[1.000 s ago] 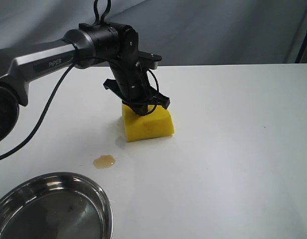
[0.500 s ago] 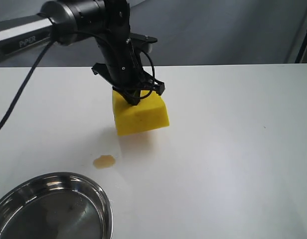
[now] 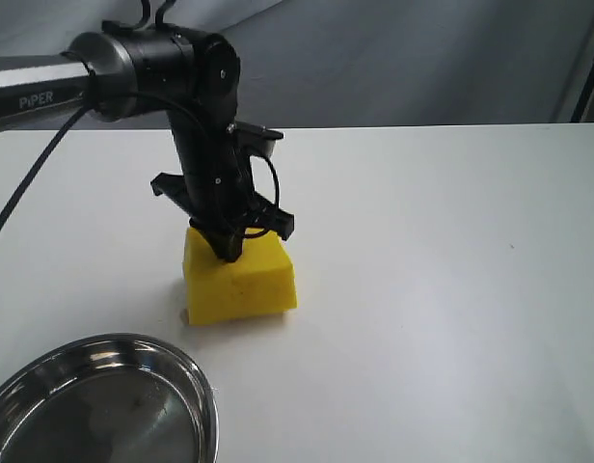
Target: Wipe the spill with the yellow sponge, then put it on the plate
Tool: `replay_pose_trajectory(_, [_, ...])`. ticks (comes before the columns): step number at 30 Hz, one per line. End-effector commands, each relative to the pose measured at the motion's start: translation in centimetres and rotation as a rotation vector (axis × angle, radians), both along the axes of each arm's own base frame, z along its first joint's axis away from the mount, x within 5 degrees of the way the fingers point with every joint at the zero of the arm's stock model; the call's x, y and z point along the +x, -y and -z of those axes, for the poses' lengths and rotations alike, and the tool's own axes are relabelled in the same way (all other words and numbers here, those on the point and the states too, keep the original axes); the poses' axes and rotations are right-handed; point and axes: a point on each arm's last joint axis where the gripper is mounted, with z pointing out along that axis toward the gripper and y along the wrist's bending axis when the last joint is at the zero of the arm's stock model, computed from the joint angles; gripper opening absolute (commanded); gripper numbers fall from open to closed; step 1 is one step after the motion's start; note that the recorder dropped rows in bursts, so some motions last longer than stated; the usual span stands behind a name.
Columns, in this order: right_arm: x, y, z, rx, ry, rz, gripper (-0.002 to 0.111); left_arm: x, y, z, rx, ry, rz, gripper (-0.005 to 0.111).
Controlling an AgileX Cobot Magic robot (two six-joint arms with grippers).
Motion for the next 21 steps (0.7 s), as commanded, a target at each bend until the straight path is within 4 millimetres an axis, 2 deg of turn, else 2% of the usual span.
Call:
replay_pose_trajectory(1, [0.0,0.0,0.0,-0.014,0.004,-0.004,0.0,-1.5,-0.3,1.6,0.009,-0.083,-0.03,0.0])
replay_pose_trajectory(4, [0.0,0.0,0.0,-0.014,0.004,-0.004,0.0,-2.2,-1.2,3.0,0.076,-0.112,-0.009,0.0])
replay_pose_trajectory(9, [0.1,0.0,0.0,-0.015,0.004,-0.012,0.0,-2.1,-2.9,4.9,0.185,-0.031,0.05,0.0])
replay_pose_trajectory(13, [0.1,0.0,0.0,-0.015,0.004,-0.012,0.0,-1.3,-4.6,5.1,0.227,-0.008,0.015,0.0])
replay_pose_trajectory(21, [0.1,0.0,0.0,-0.015,0.004,-0.012,0.0,0.8,-9.3,5.0,0.338,0.034,-0.033,0.0])
